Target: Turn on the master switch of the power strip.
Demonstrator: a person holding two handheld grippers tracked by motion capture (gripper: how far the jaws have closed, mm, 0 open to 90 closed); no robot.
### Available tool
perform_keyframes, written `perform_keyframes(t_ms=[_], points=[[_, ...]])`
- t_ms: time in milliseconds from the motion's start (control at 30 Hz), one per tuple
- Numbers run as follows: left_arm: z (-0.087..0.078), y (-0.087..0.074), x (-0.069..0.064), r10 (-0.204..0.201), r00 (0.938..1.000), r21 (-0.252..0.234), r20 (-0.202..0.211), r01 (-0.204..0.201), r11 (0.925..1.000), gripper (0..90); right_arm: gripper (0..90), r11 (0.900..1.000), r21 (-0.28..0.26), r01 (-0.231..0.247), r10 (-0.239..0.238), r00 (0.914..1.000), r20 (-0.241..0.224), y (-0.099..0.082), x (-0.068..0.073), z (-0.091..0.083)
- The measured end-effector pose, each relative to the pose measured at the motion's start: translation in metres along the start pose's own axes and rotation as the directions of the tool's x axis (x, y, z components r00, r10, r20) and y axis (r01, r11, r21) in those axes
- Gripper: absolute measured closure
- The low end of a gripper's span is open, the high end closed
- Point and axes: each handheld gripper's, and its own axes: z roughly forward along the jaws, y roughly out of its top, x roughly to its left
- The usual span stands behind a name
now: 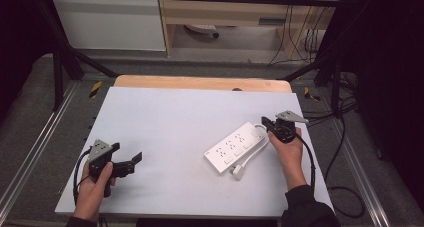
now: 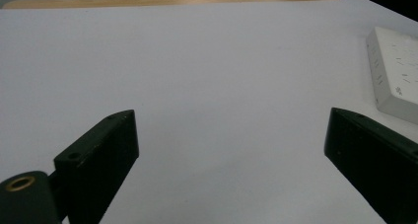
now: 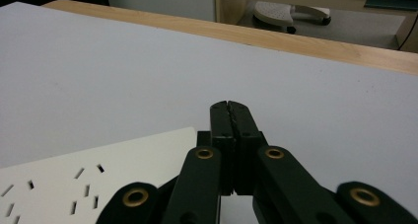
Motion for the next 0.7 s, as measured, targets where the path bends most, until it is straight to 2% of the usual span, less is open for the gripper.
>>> perform_keyframes(t_ms=[100,367,567,700], points=[[-0.001,-0.0005,0.0011,-0.012,0.9999,0.0,-0.01,0.012,0.9999,6.4,90.0,0.9999,-0.009,-0.005,0.005,1.0,-0.001,-0.0011,-0.0006,-0.001],[-0.0022,-0.0006,0.002,-0.012,0.9999,0.002,-0.012,0.012,0.9999,6.5,90.0,0.9994,-0.01,-0.033,0.033,0.9995,-0.002,-0.006,-0.0051,-0.0087],[-0.0025,-0.0009,0.0012,-0.007,0.9999,0.006,-0.011,0.007,1.0,6.5,90.0,0.9997,-0.003,-0.023,0.023,0.9997,-0.009,-0.0072,-0.0026,-0.0087],[-0.0016,-0.0005,0.0016,-0.008,0.9998,0.003,-0.017,0.008,1.0,6.6,90.0,0.9998,0.02,-0.004,0.005,0.9999,-0.016,-0.0092,0.0014,-0.0057]])
